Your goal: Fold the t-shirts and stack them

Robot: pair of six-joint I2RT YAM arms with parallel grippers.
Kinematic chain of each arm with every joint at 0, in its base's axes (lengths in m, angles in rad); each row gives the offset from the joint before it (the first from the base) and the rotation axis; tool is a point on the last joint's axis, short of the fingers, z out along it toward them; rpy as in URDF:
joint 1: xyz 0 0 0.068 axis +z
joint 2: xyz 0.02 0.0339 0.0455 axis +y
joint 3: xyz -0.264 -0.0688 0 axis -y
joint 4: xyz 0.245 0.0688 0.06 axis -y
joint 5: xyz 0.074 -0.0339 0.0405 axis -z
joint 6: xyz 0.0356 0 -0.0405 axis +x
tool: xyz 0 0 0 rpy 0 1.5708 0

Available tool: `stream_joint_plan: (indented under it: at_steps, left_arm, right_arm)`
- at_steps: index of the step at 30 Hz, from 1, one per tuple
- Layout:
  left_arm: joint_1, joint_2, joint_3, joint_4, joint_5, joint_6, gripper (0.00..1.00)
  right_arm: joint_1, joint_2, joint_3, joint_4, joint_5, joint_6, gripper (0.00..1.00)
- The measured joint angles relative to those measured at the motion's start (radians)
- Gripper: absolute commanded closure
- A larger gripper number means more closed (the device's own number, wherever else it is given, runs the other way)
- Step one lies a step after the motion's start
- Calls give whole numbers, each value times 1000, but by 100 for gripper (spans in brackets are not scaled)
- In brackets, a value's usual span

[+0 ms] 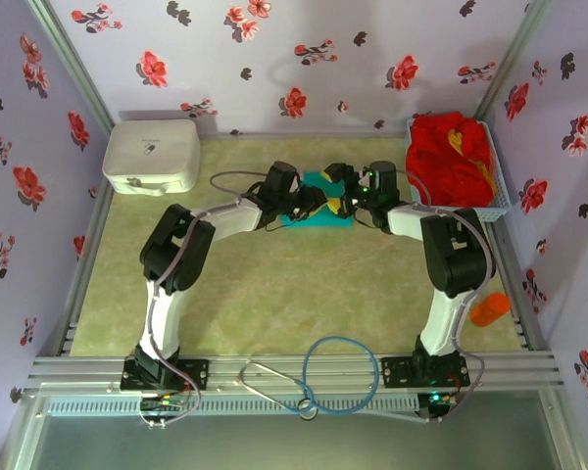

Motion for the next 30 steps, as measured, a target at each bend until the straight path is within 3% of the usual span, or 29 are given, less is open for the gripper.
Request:
stream_joint_plan:
  at_steps: [16,30]
  left_arm:
    - [18,61,-50,61,-37,-9,69]
    - [59,35,-137,141,-22,11,70]
  right_arm:
    - [14,114,-30,93,22,47,11]
    - [4,121,-45,138,13,53,11]
